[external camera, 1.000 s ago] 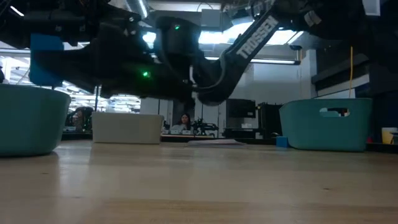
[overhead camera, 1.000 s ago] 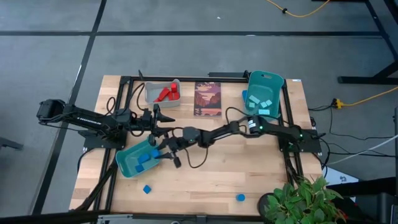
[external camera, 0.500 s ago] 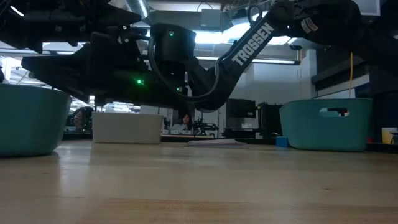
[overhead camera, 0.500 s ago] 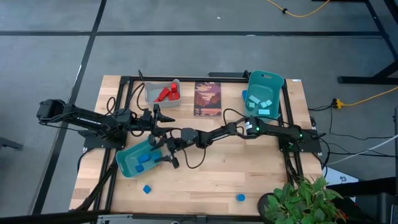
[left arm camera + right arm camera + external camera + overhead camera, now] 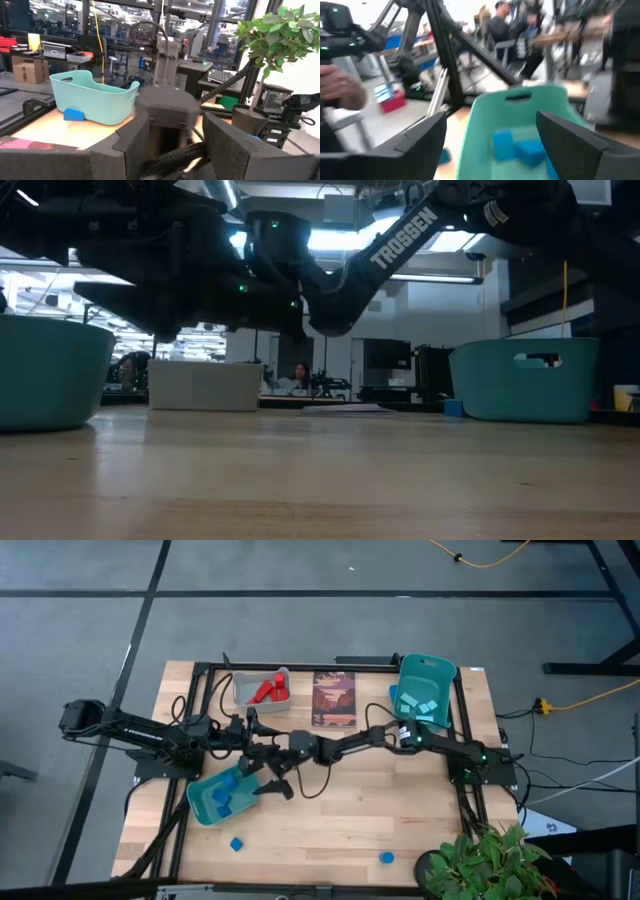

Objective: Sort & place blocks by color
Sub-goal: Put the blue block into the left green bin

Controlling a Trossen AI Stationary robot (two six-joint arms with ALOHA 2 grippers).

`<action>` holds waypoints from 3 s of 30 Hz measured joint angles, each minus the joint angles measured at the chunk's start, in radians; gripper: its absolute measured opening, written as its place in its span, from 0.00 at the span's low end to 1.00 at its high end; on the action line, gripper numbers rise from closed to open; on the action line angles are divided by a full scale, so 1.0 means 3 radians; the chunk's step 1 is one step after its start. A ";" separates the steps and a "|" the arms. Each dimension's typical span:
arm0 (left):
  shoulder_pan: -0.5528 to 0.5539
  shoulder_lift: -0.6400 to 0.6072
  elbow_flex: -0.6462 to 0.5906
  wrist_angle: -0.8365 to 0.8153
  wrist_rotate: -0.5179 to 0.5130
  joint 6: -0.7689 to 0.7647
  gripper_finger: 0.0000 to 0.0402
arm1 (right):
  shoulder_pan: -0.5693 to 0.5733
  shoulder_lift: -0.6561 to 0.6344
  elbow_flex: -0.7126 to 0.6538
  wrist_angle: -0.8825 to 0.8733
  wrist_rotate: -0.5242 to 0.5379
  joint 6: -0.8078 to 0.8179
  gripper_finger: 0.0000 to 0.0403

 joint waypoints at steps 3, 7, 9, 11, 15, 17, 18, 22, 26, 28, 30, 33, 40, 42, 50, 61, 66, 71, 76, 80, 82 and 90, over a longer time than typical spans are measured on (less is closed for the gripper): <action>0.0000 0.0000 0.0001 -0.0007 0.0013 0.0019 0.45 | -0.0090 -0.0096 -0.0004 -0.0483 -0.0259 0.0022 0.75; 0.0000 -0.0002 0.0000 -0.0004 0.0001 0.0025 0.45 | -0.0149 -0.0249 -0.0006 -0.1155 -0.0296 -0.0329 0.71; 0.0001 -0.0012 -0.0001 0.0017 -0.0023 0.0025 0.45 | -0.0162 -0.0361 -0.0011 -0.1491 -0.0277 -0.0552 0.68; 0.0003 -0.0036 0.0003 0.0032 -0.0005 0.0025 0.44 | -0.0181 -0.0531 -0.0116 -0.1857 -0.0254 -0.0760 0.66; -0.0003 -0.0073 -0.0001 -0.0005 0.0061 0.0025 0.45 | -0.0213 -0.1025 -0.0807 -0.2187 0.0025 -0.1092 0.61; 0.0001 -0.0079 0.0006 0.0039 0.0036 0.0025 0.44 | -0.0233 -0.1382 -0.1339 -0.2021 0.0195 -0.1102 0.59; 0.0001 -0.0077 0.0006 0.0024 0.0039 0.0025 0.45 | -0.0240 -0.1563 -0.1634 -0.1872 0.0275 -0.1078 0.58; 0.0001 -0.0078 0.0005 0.0024 0.0033 0.0025 0.45 | -0.0225 -0.2191 -0.2799 -0.1060 0.0585 -0.0827 0.56; 0.0003 -0.0078 0.0005 0.0012 0.0016 0.0025 0.44 | -0.0159 -0.2660 -0.3595 -0.0176 0.0920 -0.0750 0.56; 0.0003 -0.0078 0.0002 0.0032 0.0014 0.0024 0.44 | -0.0130 -0.2796 -0.3875 0.0095 0.1062 -0.0773 0.56; 0.0003 -0.0078 0.0002 0.0052 0.0014 0.0023 0.45 | -0.0107 -0.2876 -0.4048 0.0329 0.1178 -0.0846 0.55; 0.0003 -0.0078 0.0002 0.0057 0.0012 0.0024 0.45 | -0.0100 -0.2938 -0.4198 0.0578 0.1333 -0.0878 0.55; 0.0004 -0.0078 0.0002 0.0067 -0.0188 -0.0002 0.45 | -0.0100 -0.2933 -0.4231 0.0680 0.1360 -0.0848 0.55; 0.0003 -0.0078 0.0002 0.0070 -0.0214 -0.0001 0.44 | -0.0101 -0.2933 -0.4231 0.0714 0.1360 -0.0849 0.55; 0.0004 -0.0078 0.0002 0.0069 -0.0270 -0.0112 0.44 | -0.0103 -0.2933 -0.4231 0.0715 0.1362 -0.0843 0.55; 0.0004 -0.0078 0.0001 0.0009 -0.0156 -0.0100 0.45 | -0.0104 -0.2932 -0.4229 0.0713 0.1793 -0.0842 0.55; 0.0004 -0.0078 0.0000 -0.0014 -0.0150 0.0120 0.44 | -0.0103 -0.2929 -0.4217 0.0711 0.2145 -0.0615 0.55; 0.0004 -0.0078 0.0000 -0.0014 -0.0150 0.0200 0.44 | -0.0104 -0.2963 -0.3979 0.0409 0.2473 -0.0267 0.55; 0.0004 -0.0078 0.0000 -0.0023 -0.0150 0.0202 0.44 | -0.0103 -0.2986 -0.3546 -0.0595 0.2393 -0.0344 0.55; 0.0004 -0.0078 0.0000 -0.0033 -0.0150 0.0202 0.44 | -0.0089 -0.2985 -0.3176 -0.1780 0.1489 -0.0287 0.55; 0.0004 -0.0078 0.0000 -0.0033 -0.0150 0.0201 0.44 | -0.0015 -0.2987 -0.3016 -0.2387 0.1033 -0.0087 0.55; 0.0004 -0.0078 0.0000 -0.0033 -0.0150 0.0186 0.45 | 0.0845 -0.2989 -0.2756 -0.3771 0.0568 0.0719 0.55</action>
